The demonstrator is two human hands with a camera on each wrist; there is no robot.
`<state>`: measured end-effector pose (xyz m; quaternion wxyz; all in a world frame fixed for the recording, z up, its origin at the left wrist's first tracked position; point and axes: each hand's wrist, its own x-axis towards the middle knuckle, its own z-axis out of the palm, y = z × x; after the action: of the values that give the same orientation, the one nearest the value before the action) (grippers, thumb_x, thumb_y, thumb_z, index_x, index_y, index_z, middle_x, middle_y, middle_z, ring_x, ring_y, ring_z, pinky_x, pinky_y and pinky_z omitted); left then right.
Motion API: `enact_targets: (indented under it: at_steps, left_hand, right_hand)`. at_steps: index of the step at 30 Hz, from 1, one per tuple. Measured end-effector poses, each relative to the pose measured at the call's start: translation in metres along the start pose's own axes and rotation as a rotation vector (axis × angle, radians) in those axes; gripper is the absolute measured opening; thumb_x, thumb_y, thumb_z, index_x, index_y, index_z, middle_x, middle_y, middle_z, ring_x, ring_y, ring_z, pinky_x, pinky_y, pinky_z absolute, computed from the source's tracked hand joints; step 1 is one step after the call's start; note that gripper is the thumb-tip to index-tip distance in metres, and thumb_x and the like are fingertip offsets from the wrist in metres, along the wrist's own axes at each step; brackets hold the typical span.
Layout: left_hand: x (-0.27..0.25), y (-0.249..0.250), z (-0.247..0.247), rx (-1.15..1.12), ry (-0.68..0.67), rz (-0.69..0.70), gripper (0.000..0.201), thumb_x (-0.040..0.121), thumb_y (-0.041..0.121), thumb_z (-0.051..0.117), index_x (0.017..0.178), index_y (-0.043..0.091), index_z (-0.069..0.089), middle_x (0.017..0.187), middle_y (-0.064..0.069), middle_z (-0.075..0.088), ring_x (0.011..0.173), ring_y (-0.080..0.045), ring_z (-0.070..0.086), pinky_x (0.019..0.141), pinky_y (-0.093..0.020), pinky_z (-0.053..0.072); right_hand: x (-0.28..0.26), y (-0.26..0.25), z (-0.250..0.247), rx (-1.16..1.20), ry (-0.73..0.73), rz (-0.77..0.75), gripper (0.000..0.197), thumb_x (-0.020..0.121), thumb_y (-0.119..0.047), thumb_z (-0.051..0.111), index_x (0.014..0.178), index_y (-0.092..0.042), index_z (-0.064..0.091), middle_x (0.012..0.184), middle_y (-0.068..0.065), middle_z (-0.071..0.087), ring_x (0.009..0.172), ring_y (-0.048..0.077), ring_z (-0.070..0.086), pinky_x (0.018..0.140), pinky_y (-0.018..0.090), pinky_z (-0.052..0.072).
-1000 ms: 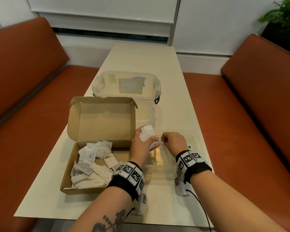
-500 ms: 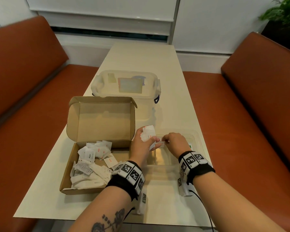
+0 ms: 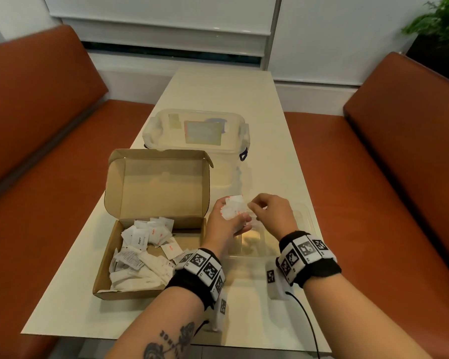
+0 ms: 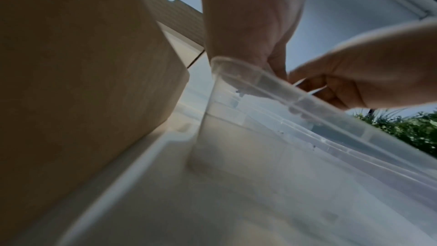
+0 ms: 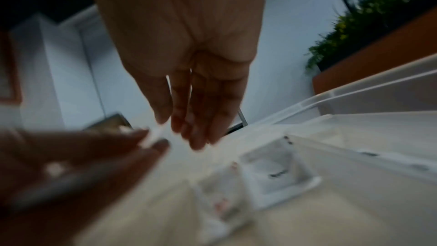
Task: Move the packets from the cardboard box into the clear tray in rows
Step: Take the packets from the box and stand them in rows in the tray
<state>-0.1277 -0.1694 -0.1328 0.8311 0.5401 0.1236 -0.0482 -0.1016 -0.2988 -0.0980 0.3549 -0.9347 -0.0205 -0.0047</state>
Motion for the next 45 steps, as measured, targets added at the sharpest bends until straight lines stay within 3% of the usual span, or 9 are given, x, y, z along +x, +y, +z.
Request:
enact_targets:
  at_steps: [3, 9, 14, 21, 25, 29, 37, 42, 45]
  left_hand:
    - [-0.002, 0.000, 0.003, 0.003, -0.042, -0.009, 0.043, 0.083, -0.006, 0.066, 0.111, 0.025, 0.053, 0.104, -0.006, 0.063, 0.077, -0.019, 0.072, 0.063, -0.031, 0.059]
    - [-0.005, 0.005, 0.006, 0.079, -0.083, 0.002, 0.037, 0.087, 0.010, 0.067, 0.119, 0.022, 0.053, 0.115, -0.011, 0.061, 0.096, -0.030, 0.068, 0.067, -0.038, 0.060]
    - [-0.007, 0.010, 0.008, 0.096, -0.161, -0.040, 0.039, 0.081, 0.006, 0.073, 0.102, 0.033, 0.055, 0.105, 0.000, 0.060, 0.086, -0.019, 0.070, 0.061, -0.032, 0.059]
    - [-0.008, 0.010, 0.002, -0.041, -0.120, -0.123, 0.030, 0.096, 0.010, 0.053, 0.126, 0.017, 0.051, 0.119, -0.015, 0.060, 0.088, -0.026, 0.071, 0.063, -0.035, 0.059]
    - [-0.008, 0.008, -0.002, 0.050, -0.048, -0.022, 0.046, 0.091, 0.012, 0.062, 0.133, 0.019, 0.045, 0.119, -0.011, 0.061, 0.099, -0.022, 0.068, 0.069, -0.032, 0.059]
    - [-0.012, 0.007, -0.005, -0.061, -0.043, 0.008, 0.029, 0.093, 0.007, 0.058, 0.111, 0.029, 0.053, 0.113, -0.007, 0.062, 0.095, -0.023, 0.069, 0.064, -0.032, 0.059]
    - [-0.009, 0.003, -0.009, -0.020, 0.073, 0.090, 0.035, 0.095, 0.003, 0.052, 0.118, 0.028, 0.047, 0.108, -0.007, 0.060, 0.084, -0.018, 0.069, 0.060, -0.031, 0.058]
    - [-0.004, -0.002, -0.009, 0.017, 0.145, 0.109, 0.036, 0.096, 0.002, 0.050, 0.116, 0.032, 0.045, 0.103, -0.005, 0.056, 0.072, -0.014, 0.067, 0.056, -0.029, 0.057]
    - [-0.003, -0.004, -0.009, 0.047, 0.161, 0.127, 0.035, 0.096, 0.003, 0.049, 0.117, 0.031, 0.044, 0.100, -0.003, 0.054, 0.071, -0.012, 0.066, 0.054, -0.027, 0.057]
  right_hand:
    - [-0.006, -0.011, -0.003, 0.227, -0.098, 0.084, 0.014, 0.090, -0.014, 0.056, 0.090, -0.008, 0.069, 0.084, 0.007, 0.069, 0.075, 0.019, 0.066, 0.072, 0.028, 0.054]
    - [-0.013, -0.009, -0.006, 0.512, -0.068, 0.203, 0.013, 0.089, -0.011, 0.058, 0.091, 0.000, 0.067, 0.081, 0.014, 0.068, 0.062, 0.020, 0.064, 0.066, 0.032, 0.059]
    - [-0.011, -0.007, -0.007, 0.589, -0.068, 0.240, 0.015, 0.082, -0.008, 0.070, 0.084, 0.006, 0.064, 0.079, 0.018, 0.067, 0.072, 0.027, 0.067, 0.067, 0.038, 0.059]
    - [-0.005, -0.010, -0.009, 0.547, -0.123, 0.235, 0.017, 0.085, -0.012, 0.067, 0.087, 0.005, 0.065, 0.082, 0.015, 0.068, 0.064, 0.019, 0.067, 0.054, 0.026, 0.056]
    - [-0.003, -0.018, -0.007, 0.528, -0.154, 0.238, 0.020, 0.079, -0.015, 0.074, 0.083, 0.000, 0.061, 0.074, 0.010, 0.065, 0.062, 0.017, 0.064, 0.049, 0.024, 0.052]
    - [0.000, -0.022, -0.007, 0.551, -0.139, 0.260, 0.018, 0.081, -0.010, 0.072, 0.087, 0.006, 0.065, 0.087, 0.020, 0.069, 0.070, 0.022, 0.068, 0.052, 0.024, 0.054]
    - [0.010, -0.025, -0.010, 0.381, -0.122, 0.234, 0.011, 0.085, -0.012, 0.068, 0.090, -0.004, 0.071, 0.084, 0.015, 0.067, 0.057, 0.023, 0.064, 0.052, 0.030, 0.058]
    - [0.026, -0.021, -0.014, 0.005, -0.257, 0.194, 0.026, 0.081, 0.008, 0.062, 0.100, -0.005, 0.071, 0.093, 0.017, 0.068, 0.080, 0.027, 0.069, 0.077, 0.035, 0.058]
    - [0.029, -0.020, -0.011, -0.243, -0.302, 0.121, 0.024, 0.080, 0.007, 0.061, 0.099, -0.006, 0.070, 0.098, 0.015, 0.068, 0.091, 0.027, 0.067, 0.084, 0.035, 0.055]
